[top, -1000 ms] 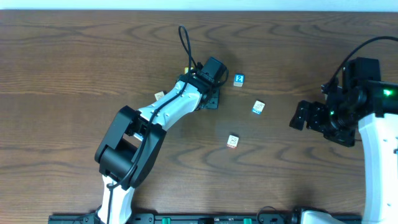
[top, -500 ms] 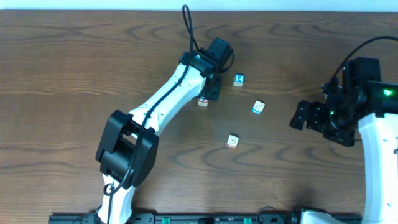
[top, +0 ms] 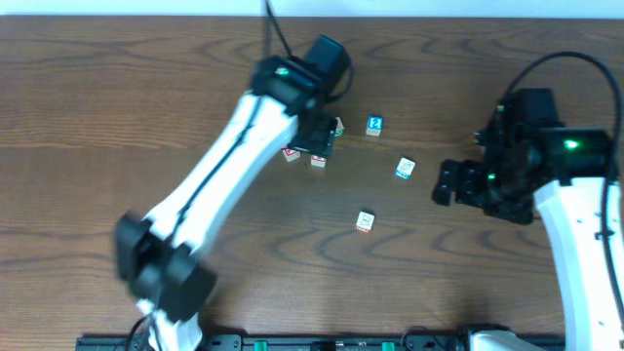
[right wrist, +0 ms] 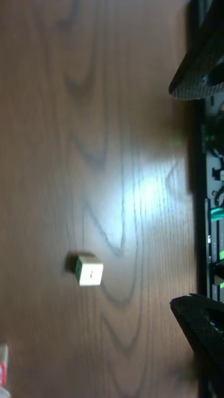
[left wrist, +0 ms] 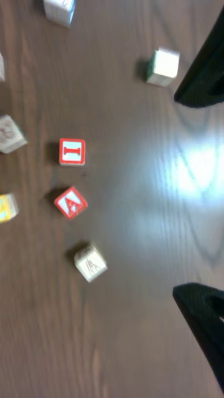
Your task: Spell out Ai2
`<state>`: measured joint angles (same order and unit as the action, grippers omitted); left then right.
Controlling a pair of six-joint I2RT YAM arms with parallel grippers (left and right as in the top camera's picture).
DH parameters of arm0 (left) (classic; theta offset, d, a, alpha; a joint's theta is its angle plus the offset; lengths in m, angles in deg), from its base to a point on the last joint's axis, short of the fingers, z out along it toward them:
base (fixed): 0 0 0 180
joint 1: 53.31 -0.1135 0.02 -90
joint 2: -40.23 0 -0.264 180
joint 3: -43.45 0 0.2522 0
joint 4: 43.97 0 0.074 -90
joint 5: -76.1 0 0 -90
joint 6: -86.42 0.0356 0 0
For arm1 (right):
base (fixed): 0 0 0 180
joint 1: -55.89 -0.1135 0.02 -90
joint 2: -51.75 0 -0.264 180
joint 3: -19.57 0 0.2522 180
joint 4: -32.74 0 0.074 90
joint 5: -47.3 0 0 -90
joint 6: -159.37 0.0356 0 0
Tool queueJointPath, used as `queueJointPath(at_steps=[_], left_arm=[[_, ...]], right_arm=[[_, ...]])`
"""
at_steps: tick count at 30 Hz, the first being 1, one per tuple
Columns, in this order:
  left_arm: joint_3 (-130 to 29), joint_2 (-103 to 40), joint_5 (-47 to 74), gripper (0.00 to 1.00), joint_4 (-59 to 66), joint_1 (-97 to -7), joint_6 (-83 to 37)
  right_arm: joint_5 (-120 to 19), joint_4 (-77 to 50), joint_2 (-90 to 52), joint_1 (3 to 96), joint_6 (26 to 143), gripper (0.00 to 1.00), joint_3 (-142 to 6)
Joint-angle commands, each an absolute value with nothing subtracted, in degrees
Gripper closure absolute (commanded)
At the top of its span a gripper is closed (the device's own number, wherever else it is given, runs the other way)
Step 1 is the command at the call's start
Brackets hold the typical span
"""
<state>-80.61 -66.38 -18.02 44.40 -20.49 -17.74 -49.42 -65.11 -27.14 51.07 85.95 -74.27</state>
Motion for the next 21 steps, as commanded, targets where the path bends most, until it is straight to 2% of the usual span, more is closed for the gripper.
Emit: queueJointPath(at_steps=[1,11,21], left_arm=[[-82.0,-58.3,-21.3,0.05,47.3,-22.7,-16.0],[-82.0,-45.3,-23.5,0.04,54.7,-31.3,-14.8],[-77.8,-46.5,-21.6,0.05,54.2,-34.2,-12.1]], right_arm=[[-47.4,-63.4,-27.0,46.4,89.2,0.01,-73.9],[-42.1,-55.3,-27.4,38.3,104.6,0.01,-68.5],[-43.1,-45.9,-36.3,31.1,110.7,0.01,-66.9]])
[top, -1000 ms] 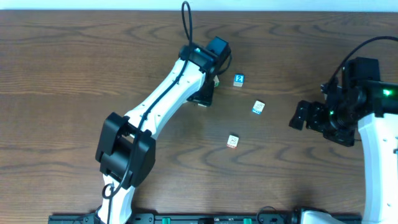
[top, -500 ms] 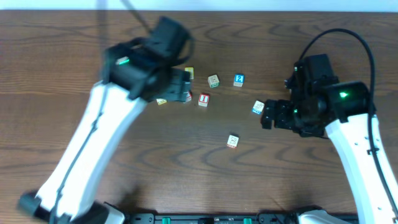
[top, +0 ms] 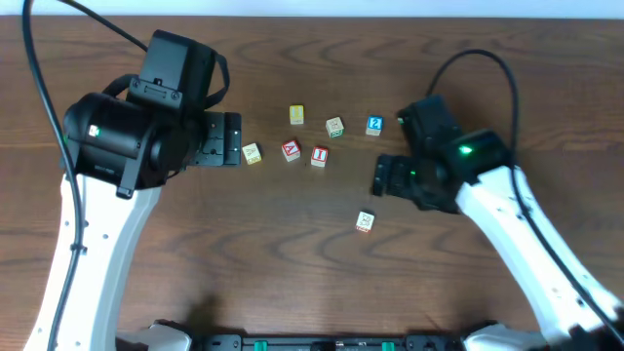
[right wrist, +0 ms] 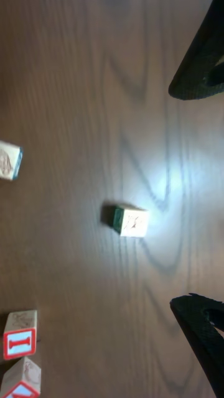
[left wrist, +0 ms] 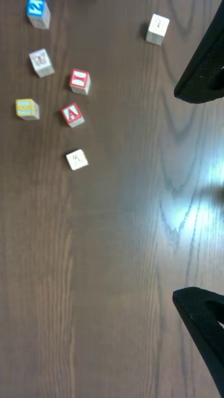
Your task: Spell out Ai2
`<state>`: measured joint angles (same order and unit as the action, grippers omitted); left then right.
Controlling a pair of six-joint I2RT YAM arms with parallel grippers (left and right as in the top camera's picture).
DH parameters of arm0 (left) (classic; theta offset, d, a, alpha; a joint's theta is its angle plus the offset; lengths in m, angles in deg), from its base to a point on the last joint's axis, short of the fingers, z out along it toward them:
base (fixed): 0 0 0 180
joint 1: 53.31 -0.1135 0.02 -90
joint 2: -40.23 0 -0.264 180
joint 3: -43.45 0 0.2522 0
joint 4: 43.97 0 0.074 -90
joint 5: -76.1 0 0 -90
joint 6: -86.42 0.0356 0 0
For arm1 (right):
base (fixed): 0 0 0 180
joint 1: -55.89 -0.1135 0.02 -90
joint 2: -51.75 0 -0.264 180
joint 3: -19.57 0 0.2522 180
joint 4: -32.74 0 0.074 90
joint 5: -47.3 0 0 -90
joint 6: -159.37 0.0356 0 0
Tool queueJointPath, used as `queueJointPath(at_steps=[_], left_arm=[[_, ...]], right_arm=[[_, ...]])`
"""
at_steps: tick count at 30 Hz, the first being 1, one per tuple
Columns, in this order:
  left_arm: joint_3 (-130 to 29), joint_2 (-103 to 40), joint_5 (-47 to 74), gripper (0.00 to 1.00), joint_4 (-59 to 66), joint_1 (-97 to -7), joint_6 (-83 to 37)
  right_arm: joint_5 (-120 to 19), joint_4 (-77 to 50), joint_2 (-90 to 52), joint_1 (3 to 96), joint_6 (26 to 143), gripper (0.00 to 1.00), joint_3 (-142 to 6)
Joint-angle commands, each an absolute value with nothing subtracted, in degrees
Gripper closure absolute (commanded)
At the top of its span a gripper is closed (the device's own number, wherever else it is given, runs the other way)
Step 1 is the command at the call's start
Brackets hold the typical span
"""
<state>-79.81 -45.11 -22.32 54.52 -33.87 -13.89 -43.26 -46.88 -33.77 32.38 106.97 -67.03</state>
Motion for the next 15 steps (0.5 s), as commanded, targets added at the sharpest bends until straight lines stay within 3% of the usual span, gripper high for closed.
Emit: queueJointPath(at_steps=[1,6,10,15], left_arm=[[-76.5,-46.9,-21.6,0.05,53.4,-34.2,-12.1],[-69.0,-48.9,-21.3,0.05,44.3,-34.2,-6.9],[-60.9,-51.0,-12.0,0.01,33.2,-34.1,10.2],[-53.2,-55.3,-8.2,0.05,23.8,-34.1,20.8]], right_arm=[[-44.4,-44.8,-37.9,30.7,110.7,0.02,-66.9],[-45.9,-43.0,-39.5,30.3,111.3,0.01,-67.1],[-45.9,-42.5,-36.9,30.3,109.4,0.01,-67.2],[-43.0,-45.1,-34.0,30.7,108.5,0.01,-67.2]])
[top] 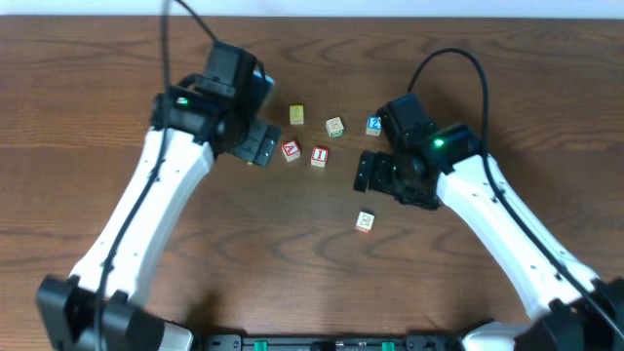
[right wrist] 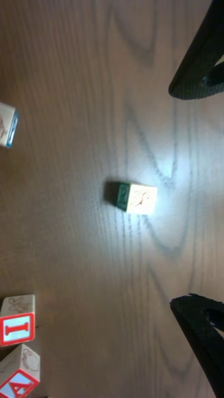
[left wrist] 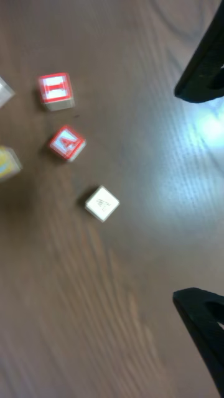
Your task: Spell out Ai2
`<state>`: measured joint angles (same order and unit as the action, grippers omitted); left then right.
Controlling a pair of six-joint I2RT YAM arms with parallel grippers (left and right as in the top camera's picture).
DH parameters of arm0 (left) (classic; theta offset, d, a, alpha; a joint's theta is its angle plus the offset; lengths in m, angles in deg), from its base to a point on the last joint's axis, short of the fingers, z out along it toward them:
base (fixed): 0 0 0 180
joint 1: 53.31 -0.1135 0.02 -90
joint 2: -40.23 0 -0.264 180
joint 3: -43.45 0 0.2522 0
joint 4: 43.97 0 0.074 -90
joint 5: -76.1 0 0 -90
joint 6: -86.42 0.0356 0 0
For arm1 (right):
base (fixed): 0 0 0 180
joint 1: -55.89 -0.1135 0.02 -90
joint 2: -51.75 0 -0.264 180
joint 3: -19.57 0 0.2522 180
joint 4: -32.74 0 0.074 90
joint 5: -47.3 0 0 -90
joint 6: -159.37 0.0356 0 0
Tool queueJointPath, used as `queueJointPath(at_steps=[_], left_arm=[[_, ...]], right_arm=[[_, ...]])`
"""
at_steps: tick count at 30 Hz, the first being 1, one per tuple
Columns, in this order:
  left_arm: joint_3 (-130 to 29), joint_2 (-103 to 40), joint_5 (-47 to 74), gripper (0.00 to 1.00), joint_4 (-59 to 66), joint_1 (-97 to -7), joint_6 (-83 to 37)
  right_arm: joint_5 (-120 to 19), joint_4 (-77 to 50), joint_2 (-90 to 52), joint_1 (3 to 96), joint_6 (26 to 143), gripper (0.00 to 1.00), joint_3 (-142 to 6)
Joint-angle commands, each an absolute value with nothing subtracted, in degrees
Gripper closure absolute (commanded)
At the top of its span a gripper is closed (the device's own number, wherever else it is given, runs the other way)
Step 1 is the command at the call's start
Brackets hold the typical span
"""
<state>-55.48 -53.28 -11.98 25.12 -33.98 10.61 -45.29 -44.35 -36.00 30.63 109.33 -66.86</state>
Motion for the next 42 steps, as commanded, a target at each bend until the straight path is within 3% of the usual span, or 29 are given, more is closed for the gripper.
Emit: queueJointPath(at_steps=[1,7,20,29,42], left_arm=[[-52.1,-56.8,-8.1,0.05,22.1,-34.1,22.8],[-51.3,-66.2,-5.3,0.04,15.6,-34.1,32.3],[-51.3,-74.5,-3.1,0.0,5.8,-32.0,34.2],[-51.3,-75.6,-1.0,0.3,5.1,-30.5,34.2],[-51.2,-75.8,-0.9,0.34,3.5,-30.4,34.2]], right_arm=[[-42.5,-45.6,-33.2,31.0,108.4,0.01,-67.2],[-42.5,-48.0,-29.4,33.0,106.4,0.01,-67.4],[-40.9,-51.7,-28.2,33.9,105.5,0.01,-67.4],[-40.9,-52.6,-28.2,33.9,105.5,0.01,-67.4],[-41.0,-53.4,-28.2,33.9,105.5,0.01,-67.4]])
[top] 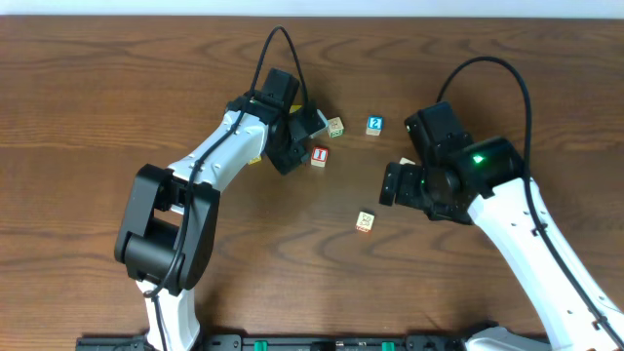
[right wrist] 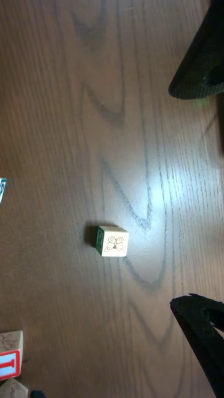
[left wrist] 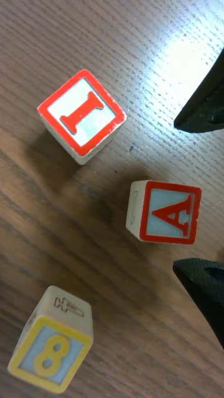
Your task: Spell out Ai2
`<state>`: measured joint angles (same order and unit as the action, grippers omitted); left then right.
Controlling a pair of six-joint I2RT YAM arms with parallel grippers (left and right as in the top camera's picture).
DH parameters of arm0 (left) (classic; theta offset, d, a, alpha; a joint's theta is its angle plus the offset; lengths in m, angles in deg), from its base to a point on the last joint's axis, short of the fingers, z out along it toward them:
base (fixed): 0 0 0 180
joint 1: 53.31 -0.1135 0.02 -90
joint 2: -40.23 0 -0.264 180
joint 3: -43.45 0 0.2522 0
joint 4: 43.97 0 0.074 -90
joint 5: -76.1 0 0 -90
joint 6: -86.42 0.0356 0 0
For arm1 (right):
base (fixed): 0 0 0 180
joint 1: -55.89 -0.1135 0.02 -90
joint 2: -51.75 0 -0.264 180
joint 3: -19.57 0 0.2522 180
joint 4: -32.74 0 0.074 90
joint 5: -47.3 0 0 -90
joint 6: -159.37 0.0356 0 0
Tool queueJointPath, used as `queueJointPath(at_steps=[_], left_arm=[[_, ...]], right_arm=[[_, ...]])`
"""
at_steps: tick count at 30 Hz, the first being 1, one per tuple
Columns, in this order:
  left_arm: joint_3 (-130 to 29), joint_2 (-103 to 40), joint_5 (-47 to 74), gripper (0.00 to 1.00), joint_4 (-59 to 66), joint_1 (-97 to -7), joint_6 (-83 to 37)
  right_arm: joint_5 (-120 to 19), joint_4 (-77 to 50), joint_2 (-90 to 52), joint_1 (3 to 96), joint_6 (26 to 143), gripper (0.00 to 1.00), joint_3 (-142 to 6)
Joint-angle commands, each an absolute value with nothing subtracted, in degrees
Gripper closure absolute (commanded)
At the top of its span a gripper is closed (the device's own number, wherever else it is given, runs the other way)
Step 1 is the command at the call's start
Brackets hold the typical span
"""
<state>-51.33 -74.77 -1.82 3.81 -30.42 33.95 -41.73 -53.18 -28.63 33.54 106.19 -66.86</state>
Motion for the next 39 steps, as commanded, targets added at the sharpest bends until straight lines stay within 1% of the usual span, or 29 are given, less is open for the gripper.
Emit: queueJointPath(at_steps=[1,11,12,15,18,20,23,26,27,30,34,39], left_arm=[[-51.2,-75.8,-0.9,0.34,3.2,-30.4,34.2],[-51.2,-77.9,-0.9,0.31,1.2,-30.4,34.1],[-51.2,-78.0,-0.9,0.31,1.1,-30.4,34.2],[-51.2,-78.5,-0.9,0.36,0.8,-30.4,34.2],[-51.2,-79.1,-0.9,0.36,1.0,-30.4,34.1],[-51.2,-79.5,-1.0,0.39,1.1,-30.4,33.7],[-51.2,-79.9,-0.9,0.53,1.0,-30.4,33.7],[-51.2,-79.9,-0.9,0.57,0.9,-30.4,33.4],[-51.2,-79.9,-0.9,0.57,0.8,-30.4,32.9],[-51.2,-79.9,-1.0,0.57,0.2,-30.4,28.2],[-51.2,-79.9,-2.5,0.58,-0.4,-30.5,18.9],[-51.2,-79.9,-2.5,0.64,-0.5,-30.4,8.5]], right_arm=[[-40.9,-53.5,-28.2,33.9,105.5,0.01,-67.4],[-40.9,-53.7,-28.2,33.9,105.5,0.01,-67.4],[-40.9,-53.7,-28.2,33.9,105.5,0.01,-67.4],[-40.9,-53.7,-28.2,33.9,105.3,0.01,-67.4],[-40.9,-53.7,-28.2,33.9,105.3,0.01,-67.4],[-40.9,-53.8,-28.2,33.9,105.3,0.01,-67.4],[-40.9,-53.9,-28.2,33.9,105.3,0.01,-67.4],[-40.9,-54.0,-28.2,33.9,105.2,0.01,-67.4],[-40.9,-54.1,-28.2,33.9,105.2,0.01,-67.4],[-40.9,-54.1,-28.2,33.9,105.3,0.01,-67.4],[-40.9,-54.1,-28.2,33.9,105.3,0.01,-67.4],[-40.9,-54.1,-28.2,33.9,105.3,0.01,-67.4]])
